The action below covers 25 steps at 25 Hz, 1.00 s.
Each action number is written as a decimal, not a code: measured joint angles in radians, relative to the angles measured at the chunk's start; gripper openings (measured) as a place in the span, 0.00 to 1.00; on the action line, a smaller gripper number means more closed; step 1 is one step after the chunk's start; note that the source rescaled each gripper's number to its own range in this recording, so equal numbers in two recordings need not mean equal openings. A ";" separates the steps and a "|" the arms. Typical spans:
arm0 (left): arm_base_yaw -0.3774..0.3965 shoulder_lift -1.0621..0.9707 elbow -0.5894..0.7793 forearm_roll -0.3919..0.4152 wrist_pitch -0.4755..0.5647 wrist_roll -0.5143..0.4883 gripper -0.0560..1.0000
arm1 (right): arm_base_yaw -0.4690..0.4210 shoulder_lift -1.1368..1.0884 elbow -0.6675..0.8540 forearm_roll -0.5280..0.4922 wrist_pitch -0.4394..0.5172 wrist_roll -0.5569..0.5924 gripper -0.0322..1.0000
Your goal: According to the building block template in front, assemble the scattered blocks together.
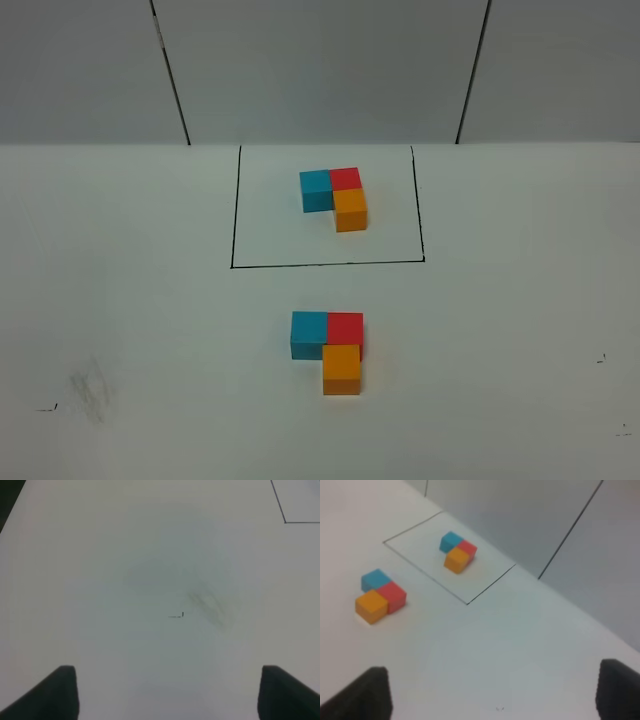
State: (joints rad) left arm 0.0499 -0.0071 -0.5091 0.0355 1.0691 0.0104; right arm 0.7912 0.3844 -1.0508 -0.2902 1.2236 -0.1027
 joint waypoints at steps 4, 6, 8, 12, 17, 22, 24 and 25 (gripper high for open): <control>0.000 0.000 0.000 0.000 0.000 0.000 0.85 | -0.018 -0.053 0.105 0.028 0.004 0.008 0.90; 0.000 0.000 0.000 0.000 0.000 0.000 0.85 | -0.070 -0.071 0.137 0.054 0.006 0.008 0.90; 0.000 0.000 0.000 0.000 0.000 0.000 0.85 | -0.152 -0.080 0.154 0.073 0.007 -0.007 0.90; 0.000 0.000 0.000 0.000 0.000 0.000 0.85 | -0.351 -0.083 0.157 0.105 0.007 -0.053 0.90; 0.000 0.000 0.000 0.000 0.000 0.000 0.85 | -0.542 -0.113 0.169 0.231 0.007 -0.061 0.90; 0.000 0.000 0.000 0.000 0.000 0.000 0.85 | -0.680 -0.211 0.226 0.290 0.001 -0.062 0.90; 0.000 0.000 0.000 0.000 0.000 0.000 0.85 | -0.726 -0.270 0.260 0.304 0.000 -0.062 0.90; 0.000 0.000 0.000 0.000 0.000 0.000 0.85 | -0.746 -0.294 0.273 0.307 -0.001 -0.062 0.90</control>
State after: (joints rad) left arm 0.0499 -0.0071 -0.5091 0.0355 1.0691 0.0104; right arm 0.0453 0.0903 -0.7782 0.0171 1.2227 -0.1651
